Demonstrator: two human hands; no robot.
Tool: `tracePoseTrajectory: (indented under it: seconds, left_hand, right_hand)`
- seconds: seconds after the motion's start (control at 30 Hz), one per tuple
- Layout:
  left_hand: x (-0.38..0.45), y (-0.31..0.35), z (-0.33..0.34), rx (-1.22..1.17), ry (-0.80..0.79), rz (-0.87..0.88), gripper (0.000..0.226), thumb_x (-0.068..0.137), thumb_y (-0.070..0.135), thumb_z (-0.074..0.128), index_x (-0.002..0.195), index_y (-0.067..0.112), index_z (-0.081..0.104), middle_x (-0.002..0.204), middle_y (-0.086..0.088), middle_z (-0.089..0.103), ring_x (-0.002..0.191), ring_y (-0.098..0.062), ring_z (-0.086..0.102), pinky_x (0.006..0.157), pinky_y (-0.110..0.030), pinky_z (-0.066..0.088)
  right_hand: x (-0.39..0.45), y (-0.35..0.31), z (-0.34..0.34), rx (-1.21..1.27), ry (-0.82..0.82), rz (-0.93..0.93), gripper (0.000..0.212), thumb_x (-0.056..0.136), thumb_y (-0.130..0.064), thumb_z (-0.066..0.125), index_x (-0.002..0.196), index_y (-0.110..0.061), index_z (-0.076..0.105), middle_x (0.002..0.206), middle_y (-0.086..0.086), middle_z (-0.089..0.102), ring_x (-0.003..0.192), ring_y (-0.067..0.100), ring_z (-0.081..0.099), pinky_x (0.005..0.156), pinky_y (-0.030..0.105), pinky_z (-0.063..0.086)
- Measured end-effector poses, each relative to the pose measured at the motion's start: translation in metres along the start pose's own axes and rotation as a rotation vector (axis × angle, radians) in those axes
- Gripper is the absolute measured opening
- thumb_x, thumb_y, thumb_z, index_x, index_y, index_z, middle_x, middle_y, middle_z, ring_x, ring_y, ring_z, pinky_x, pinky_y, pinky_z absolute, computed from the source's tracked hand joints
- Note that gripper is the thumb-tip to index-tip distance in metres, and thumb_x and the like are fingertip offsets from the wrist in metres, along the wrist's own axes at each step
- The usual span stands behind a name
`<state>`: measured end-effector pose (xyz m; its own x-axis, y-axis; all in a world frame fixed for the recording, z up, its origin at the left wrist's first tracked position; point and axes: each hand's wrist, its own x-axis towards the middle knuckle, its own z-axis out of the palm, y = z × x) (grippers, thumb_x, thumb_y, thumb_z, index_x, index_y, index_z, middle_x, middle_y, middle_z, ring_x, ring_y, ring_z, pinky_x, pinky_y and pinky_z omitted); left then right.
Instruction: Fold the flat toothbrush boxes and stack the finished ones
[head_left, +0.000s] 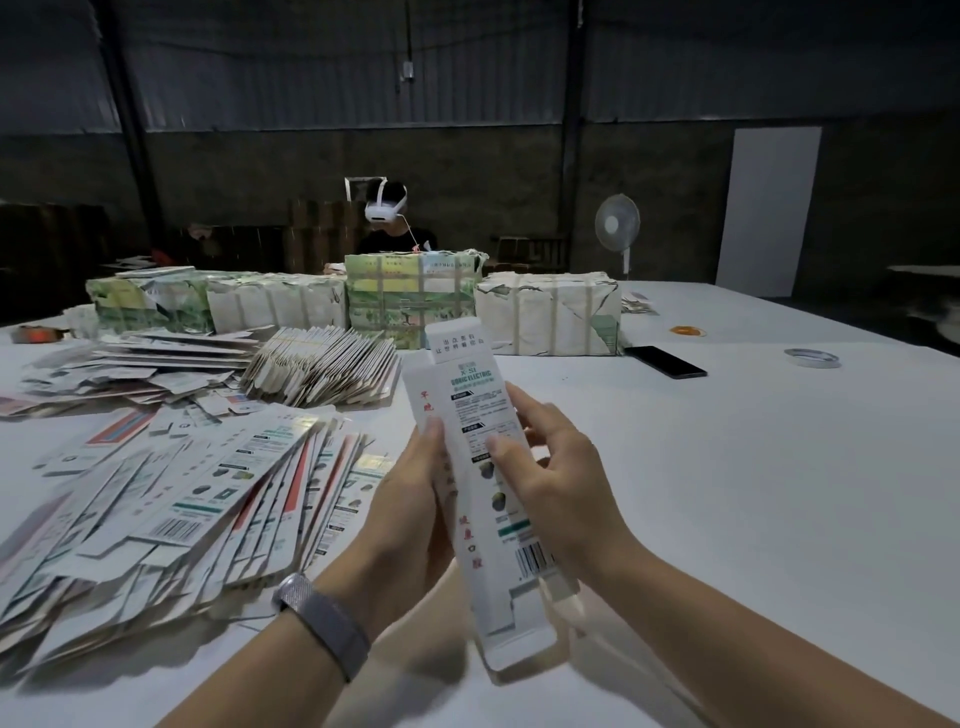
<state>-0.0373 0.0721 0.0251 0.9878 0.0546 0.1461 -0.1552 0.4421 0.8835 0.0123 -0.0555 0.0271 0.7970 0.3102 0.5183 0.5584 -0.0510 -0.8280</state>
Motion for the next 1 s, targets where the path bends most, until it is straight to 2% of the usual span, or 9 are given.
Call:
tracePoseTrajectory:
  seconds: [0.1,0.17,0.37,0.53,0.6,0.67,0.77,0.87,1.0]
  left_hand:
    - [0.002,0.004,0.000,-0.232,-0.051,-0.119,0.078,0.097,0.071,0.022,0.125,0.018,0.072,0.126,-0.018,0.070,0.111,-0.036,0.070,0.078,-0.047,0.062]
    - [0.001,0.005,0.000,-0.334,-0.085,-0.127,0.085,0.092,0.078,0.023,0.124,0.016,0.072,0.129,-0.020,0.067,0.114,-0.039,0.068,0.081,-0.050,0.061]
    - [-0.002,0.007,0.001,-0.128,-0.044,-0.035,0.090,0.086,0.084,0.014,0.110,0.025,0.078,0.122,-0.016,0.072,0.107,-0.034,0.072,0.076,-0.043,0.063]
    - [-0.002,0.004,0.005,-0.211,0.078,0.060,0.083,0.080,0.084,0.034,0.098,0.019,0.082,0.097,-0.014,0.075,0.086,-0.028,0.076,0.070,-0.040,0.064]
    - [-0.001,0.005,0.004,-0.221,0.063,0.076,0.079,0.080,0.082,0.038,0.095,0.019,0.082,0.091,-0.013,0.076,0.082,-0.027,0.076,0.064,-0.036,0.063]
    - [0.000,0.008,0.003,-0.198,0.030,0.066,0.076,0.081,0.080,0.040,0.092,0.018,0.083,0.088,-0.011,0.076,0.081,-0.026,0.076,0.066,-0.038,0.063]
    - [0.001,0.008,0.003,-0.128,-0.009,0.068,0.073,0.083,0.073,0.048,0.106,0.010,0.077,0.089,-0.012,0.074,0.083,-0.027,0.074,0.070,-0.041,0.062]
    - [0.001,0.009,0.000,-0.087,-0.037,0.132,0.074,0.088,0.061,0.056,0.138,0.007,0.051,0.079,-0.007,0.076,0.075,-0.016,0.075,0.068,-0.034,0.061]
    - [0.000,0.018,-0.002,-0.164,-0.083,0.168,0.078,0.082,0.056,0.067,0.146,0.018,0.047,0.116,-0.029,0.066,0.099,-0.009,0.067,0.076,-0.042,0.061]
  right_hand:
    - [-0.001,-0.003,0.003,-0.075,0.023,-0.051,0.038,0.088,-0.040,0.057,0.125,-0.050,0.057,0.099,-0.015,0.055,0.092,0.010,0.067,0.073,0.028,0.060]
    - [-0.004,-0.005,0.007,-0.121,0.008,-0.065,0.045,0.086,-0.043,0.055,0.130,-0.039,0.059,0.103,-0.015,0.053,0.098,0.011,0.064,0.080,0.031,0.059]
    - [-0.005,-0.013,0.012,-0.301,-0.057,-0.116,0.059,0.087,-0.052,0.052,0.141,-0.029,0.051,0.100,-0.019,0.043,0.101,0.012,0.054,0.085,0.033,0.056]
    - [-0.010,-0.022,0.021,-0.402,-0.159,-0.156,0.090,0.080,-0.072,0.044,0.156,-0.025,0.029,0.124,-0.012,0.045,0.121,0.008,0.045,0.103,0.026,0.044]
    - [-0.008,-0.026,0.019,-0.390,-0.198,-0.159,0.087,0.082,-0.067,0.049,0.156,-0.025,0.030,0.126,-0.010,0.047,0.121,0.007,0.047,0.104,0.030,0.045]
    - [-0.005,-0.028,0.015,-0.296,-0.198,-0.123,0.077,0.082,-0.056,0.056,0.152,-0.030,0.039,0.122,-0.010,0.055,0.113,0.006,0.055,0.097,0.031,0.051]
    - [0.001,-0.035,0.008,-0.199,-0.216,-0.074,0.063,0.083,-0.050,0.054,0.144,-0.039,0.048,0.117,-0.018,0.064,0.101,-0.004,0.060,0.079,0.018,0.055]
    - [0.012,-0.048,0.004,-0.257,-0.243,-0.099,0.048,0.086,-0.049,0.049,0.132,-0.040,0.059,0.108,-0.019,0.068,0.089,-0.002,0.063,0.070,0.018,0.056]
    - [0.024,-0.054,0.002,-0.388,-0.306,-0.208,0.051,0.088,-0.045,0.048,0.137,-0.031,0.055,0.115,-0.009,0.068,0.083,0.009,0.064,0.073,0.032,0.058]
